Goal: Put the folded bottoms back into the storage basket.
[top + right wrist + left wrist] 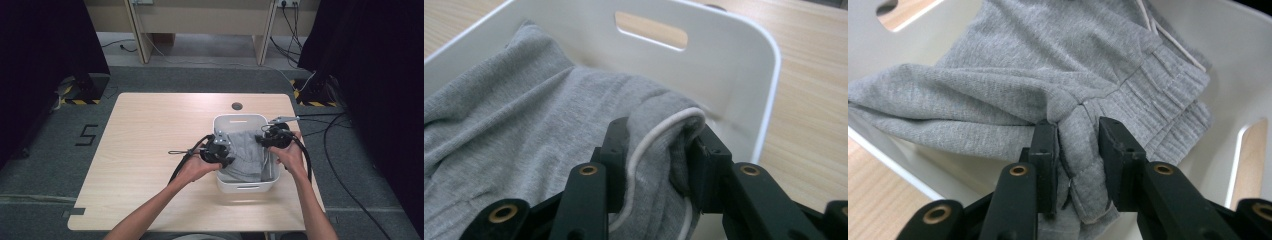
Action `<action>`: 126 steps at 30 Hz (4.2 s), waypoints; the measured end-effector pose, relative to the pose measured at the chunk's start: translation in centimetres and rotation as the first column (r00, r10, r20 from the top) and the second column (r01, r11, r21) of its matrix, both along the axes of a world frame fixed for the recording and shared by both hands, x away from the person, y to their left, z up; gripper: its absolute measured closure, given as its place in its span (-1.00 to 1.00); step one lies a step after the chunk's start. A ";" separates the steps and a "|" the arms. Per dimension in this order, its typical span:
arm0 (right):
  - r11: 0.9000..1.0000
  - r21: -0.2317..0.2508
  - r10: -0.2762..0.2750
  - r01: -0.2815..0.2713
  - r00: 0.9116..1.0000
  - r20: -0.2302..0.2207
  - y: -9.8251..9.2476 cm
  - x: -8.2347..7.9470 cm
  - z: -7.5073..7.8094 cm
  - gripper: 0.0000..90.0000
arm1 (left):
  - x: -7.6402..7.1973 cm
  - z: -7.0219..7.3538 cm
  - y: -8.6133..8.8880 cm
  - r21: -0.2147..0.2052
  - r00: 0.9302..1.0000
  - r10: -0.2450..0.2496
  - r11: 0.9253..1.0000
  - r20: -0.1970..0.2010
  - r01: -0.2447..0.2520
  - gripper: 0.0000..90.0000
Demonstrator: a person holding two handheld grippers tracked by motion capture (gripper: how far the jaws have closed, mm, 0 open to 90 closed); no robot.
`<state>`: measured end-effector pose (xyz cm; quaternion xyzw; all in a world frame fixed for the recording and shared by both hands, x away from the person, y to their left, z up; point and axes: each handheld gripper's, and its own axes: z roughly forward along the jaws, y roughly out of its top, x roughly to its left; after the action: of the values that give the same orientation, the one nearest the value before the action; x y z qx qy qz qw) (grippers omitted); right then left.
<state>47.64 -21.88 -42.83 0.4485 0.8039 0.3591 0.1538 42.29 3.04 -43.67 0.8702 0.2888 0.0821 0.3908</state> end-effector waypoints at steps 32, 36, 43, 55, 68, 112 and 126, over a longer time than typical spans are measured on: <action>1.000 -0.025 -0.006 0.008 0.999 0.047 -0.4 0.8 1.6 0.28 | -0.5 2.7 3.3 -0.094 0.999 0.047 0.995 0.022 -0.045 0.08; 0.998 -0.067 0.022 -0.018 0.998 0.061 -0.1 0.7 1.5 0.49 | -0.6 3.0 4.1 -0.092 0.998 0.052 0.995 0.027 -0.049 0.07; 0.989 -0.150 0.028 -0.020 0.998 0.055 0.5 1.0 1.2 0.65 | -1.3 3.1 6.2 -0.096 0.997 0.074 0.993 0.035 -0.070 0.05; 0.991 -0.136 0.017 -0.015 1.000 0.019 1.0 1.6 0.4 0.58 | -2.7 1.2 12.6 -0.130 0.985 0.172 0.977 0.011 -0.169 0.01; 0.999 -0.035 -0.017 0.019 0.997 0.073 0.7 0.2 2.7 0.00 | -2.9 -0.9 17.4 -0.140 0.967 0.252 0.957 -0.035 -0.254 -0.16; 0.996 0.054 -0.072 0.066 0.991 0.110 -2.6 -7.3 1.8 -0.36 | -5.6 -4.4 21.7 -0.095 0.929 0.366 0.924 -0.061 -0.370 -0.47; 0.994 0.058 -0.103 0.097 0.988 0.116 -4.6 -9.5 0.8 -0.37 | -6.8 -5.1 22.9 -0.099 0.919 0.389 0.914 -0.067 -0.394 -0.47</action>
<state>38.18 -26.50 -42.05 0.4699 0.7601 0.3979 0.2076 35.47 25.96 -48.73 0.7733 0.4702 0.1227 0.4072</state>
